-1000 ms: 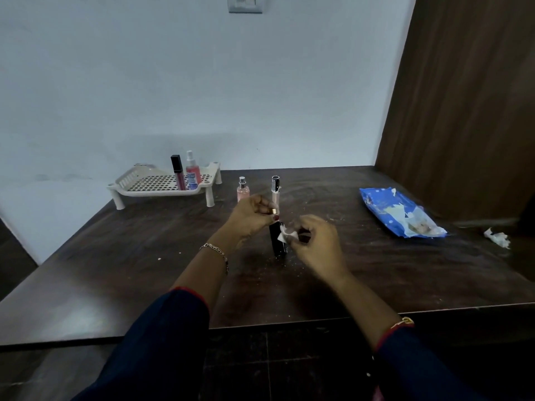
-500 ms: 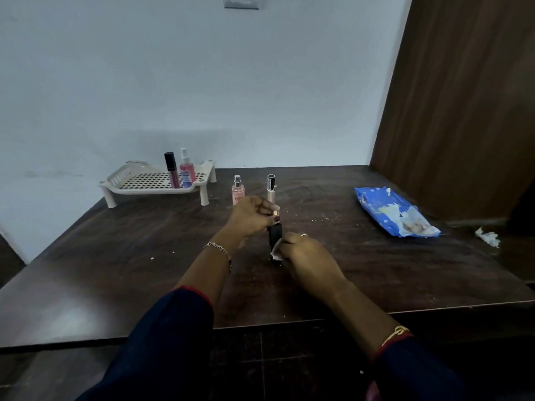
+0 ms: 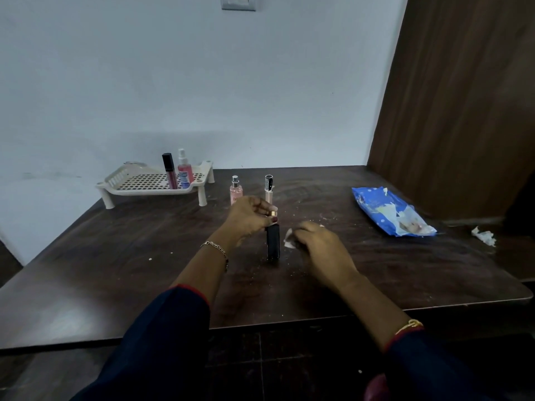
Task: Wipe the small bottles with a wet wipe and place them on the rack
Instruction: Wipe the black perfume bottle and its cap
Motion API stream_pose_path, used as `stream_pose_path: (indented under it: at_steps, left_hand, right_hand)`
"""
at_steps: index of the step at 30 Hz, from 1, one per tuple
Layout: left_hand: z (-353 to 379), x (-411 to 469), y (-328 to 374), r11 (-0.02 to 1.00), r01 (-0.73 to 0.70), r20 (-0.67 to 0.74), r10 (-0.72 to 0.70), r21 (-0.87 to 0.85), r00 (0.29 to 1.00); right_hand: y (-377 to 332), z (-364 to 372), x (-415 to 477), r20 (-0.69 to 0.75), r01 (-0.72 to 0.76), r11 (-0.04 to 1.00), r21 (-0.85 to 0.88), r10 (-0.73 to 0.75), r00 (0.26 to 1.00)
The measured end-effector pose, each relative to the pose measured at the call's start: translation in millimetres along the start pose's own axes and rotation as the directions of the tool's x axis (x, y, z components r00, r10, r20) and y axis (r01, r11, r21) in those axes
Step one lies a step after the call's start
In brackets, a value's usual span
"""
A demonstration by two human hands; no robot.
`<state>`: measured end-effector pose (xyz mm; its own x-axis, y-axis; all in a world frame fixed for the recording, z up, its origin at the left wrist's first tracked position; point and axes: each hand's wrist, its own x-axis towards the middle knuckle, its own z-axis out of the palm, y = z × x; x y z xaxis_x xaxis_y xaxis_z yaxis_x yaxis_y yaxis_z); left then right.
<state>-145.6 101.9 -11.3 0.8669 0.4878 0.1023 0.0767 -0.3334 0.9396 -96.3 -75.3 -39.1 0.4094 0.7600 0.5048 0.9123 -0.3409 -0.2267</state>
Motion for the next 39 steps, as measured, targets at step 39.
stream_pose_path:
  at_steps: [39]
  left_hand:
    - [-23.3, -36.7, -2.3, 0.99, -0.023, -0.001, 0.023, -0.14, 1.0]
  right_hand:
    - [-16.5, 21.1, 4.3, 0.075, -0.447, 0.466, 0.763, 0.623, 0.778]
